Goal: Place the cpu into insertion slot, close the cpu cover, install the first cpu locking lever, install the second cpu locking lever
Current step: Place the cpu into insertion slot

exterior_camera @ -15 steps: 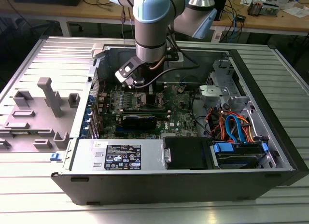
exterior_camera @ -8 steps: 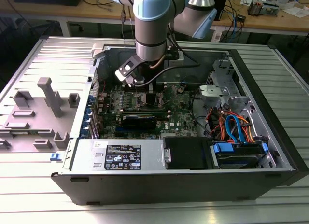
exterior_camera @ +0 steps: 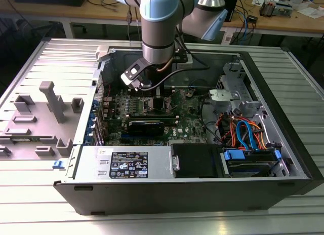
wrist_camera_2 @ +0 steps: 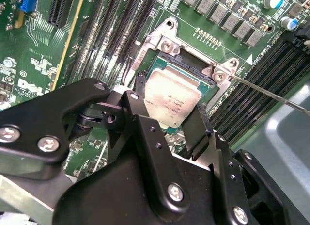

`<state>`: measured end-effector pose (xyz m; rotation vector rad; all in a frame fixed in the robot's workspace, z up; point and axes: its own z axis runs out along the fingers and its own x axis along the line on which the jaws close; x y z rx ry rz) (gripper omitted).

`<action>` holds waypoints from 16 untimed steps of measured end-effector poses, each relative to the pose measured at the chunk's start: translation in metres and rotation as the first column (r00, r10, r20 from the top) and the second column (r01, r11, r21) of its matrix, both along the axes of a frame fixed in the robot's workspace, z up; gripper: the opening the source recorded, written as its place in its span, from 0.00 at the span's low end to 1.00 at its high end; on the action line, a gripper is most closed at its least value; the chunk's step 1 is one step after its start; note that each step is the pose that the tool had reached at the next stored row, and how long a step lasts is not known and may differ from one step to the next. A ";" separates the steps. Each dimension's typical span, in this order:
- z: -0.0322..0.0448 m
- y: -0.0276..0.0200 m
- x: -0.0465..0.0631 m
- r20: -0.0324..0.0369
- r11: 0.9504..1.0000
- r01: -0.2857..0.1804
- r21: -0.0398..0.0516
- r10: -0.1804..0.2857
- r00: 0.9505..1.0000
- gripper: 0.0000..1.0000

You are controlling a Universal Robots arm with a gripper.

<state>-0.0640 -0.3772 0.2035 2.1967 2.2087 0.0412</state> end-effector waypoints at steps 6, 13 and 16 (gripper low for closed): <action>-0.0031 0.0013 0.000 -0.005 1.000 0.004 -0.001 -0.004 1.000 0.55; -0.0051 0.0051 0.000 -0.006 1.000 0.018 -0.004 -0.018 1.000 0.55; -0.0063 0.0067 0.000 -0.006 1.000 0.018 -0.003 -0.018 1.000 0.55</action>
